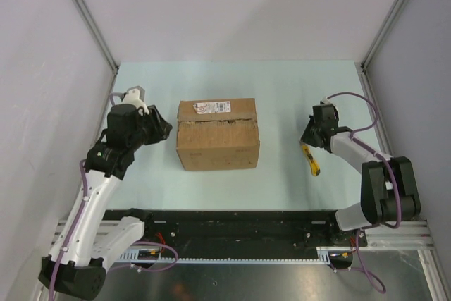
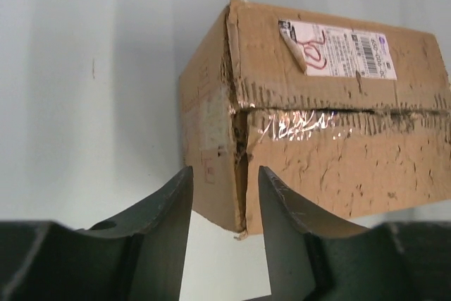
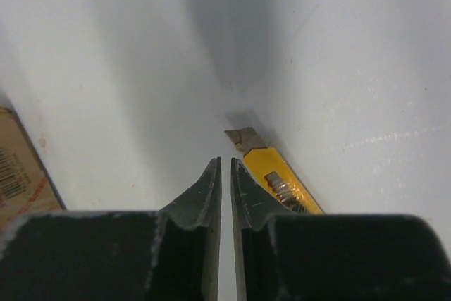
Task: Unpack the express box
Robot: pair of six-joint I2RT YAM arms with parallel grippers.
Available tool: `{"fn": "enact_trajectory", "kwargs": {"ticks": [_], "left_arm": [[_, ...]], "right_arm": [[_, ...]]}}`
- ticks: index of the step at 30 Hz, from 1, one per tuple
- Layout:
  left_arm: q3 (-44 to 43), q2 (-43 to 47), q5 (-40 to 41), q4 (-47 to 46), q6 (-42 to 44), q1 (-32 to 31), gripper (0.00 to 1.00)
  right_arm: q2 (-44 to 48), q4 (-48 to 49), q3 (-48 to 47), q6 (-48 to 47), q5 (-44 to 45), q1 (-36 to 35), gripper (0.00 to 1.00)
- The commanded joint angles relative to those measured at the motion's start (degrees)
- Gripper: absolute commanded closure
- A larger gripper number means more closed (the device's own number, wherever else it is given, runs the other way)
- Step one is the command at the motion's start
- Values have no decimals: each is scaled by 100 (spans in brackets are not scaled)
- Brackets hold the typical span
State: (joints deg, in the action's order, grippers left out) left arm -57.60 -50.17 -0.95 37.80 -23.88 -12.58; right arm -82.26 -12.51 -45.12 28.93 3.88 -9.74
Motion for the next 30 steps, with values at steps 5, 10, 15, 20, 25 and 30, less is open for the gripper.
{"fn": "enact_trajectory", "kwargs": {"ticks": [5, 10, 15, 20, 25, 30], "left_arm": [[101, 298, -555, -36, -20, 27, 56], [-40, 271, -853, -45, 67, 36, 56], [-409, 219, -1450, -36, 234, 36, 55], [-471, 192, -2399, -45, 602, 27, 54], [-418, 183, -3086, -45, 753, 19, 52], [-410, 140, -3358, -45, 779, 19, 51]], "right_arm": [[-493, 29, -357, 52, 218, 16, 97], [-651, 152, -374, 34, 324, 7, 100], [-756, 267, -409, 17, 307, 7, 100], [-915, 320, -427, 8, 175, 16, 100], [-1020, 320, -427, 60, 34, 16, 100], [-933, 241, -418, 166, -159, -2, 100]]}}
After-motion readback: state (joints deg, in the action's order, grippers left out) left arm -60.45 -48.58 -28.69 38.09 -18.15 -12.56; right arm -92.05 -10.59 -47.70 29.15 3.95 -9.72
